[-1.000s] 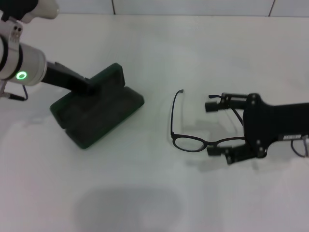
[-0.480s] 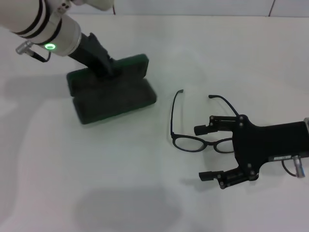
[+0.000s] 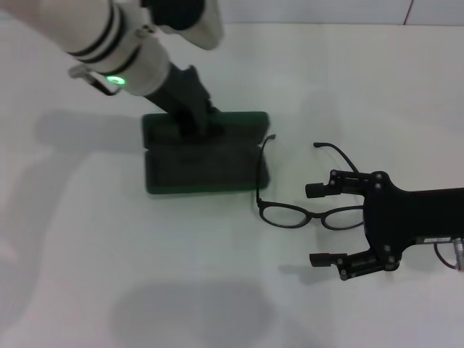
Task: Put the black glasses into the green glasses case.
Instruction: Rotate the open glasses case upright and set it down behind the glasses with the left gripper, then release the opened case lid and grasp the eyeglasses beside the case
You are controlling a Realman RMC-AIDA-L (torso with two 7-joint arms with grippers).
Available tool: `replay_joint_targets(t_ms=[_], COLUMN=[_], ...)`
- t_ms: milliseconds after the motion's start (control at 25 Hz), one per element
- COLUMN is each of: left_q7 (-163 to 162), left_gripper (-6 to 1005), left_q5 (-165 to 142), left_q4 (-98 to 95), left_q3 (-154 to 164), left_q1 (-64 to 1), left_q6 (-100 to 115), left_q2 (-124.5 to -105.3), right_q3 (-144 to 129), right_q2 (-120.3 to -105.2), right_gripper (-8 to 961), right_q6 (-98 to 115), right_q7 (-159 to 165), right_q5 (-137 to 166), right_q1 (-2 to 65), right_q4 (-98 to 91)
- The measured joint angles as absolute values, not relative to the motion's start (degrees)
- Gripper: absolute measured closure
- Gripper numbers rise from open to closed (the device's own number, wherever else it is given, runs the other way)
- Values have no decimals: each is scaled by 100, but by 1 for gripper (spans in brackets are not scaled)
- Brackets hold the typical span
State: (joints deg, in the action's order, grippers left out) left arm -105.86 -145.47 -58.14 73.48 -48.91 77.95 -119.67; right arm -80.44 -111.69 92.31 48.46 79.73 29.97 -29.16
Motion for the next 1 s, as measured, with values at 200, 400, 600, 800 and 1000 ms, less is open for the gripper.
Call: replay_joint_targets(t_ms=[200,400,600,800,1000], left_q7=[-10558,-10623,-10911,-11067,-10948], left_gripper=[794,794,758,667,462], left_q5=[-14160,-14073,-14165,-14141,-13467], left_q4=[-5745,-5691,-5687,-5935,-6744], left_q3=[7778,8247,8749,8683,8269], left_q1=[-4951,-4945,-4896,-4874,-4369], left_q6=[7459,7109,7011,7247,7645], left_q2=[-11970,-11985,-11994,-11988,-11975], right_q3=[-8042,-8041,-8041,-8041,-7710], right_q2=[-11173,-11205,-11236,-11262,-11322], right_gripper=[102,104,106,109,111], right_q6=[9193,9168,9157,9144,9171], right_q7=[4843,4842,4842,4846,4841], right_q5=[7977,7980,7981,7957,7940], right_q1=[3001,3002,2949,2904,2806], right_q4=[-2895,-2881,-2878,-2865,-2857])
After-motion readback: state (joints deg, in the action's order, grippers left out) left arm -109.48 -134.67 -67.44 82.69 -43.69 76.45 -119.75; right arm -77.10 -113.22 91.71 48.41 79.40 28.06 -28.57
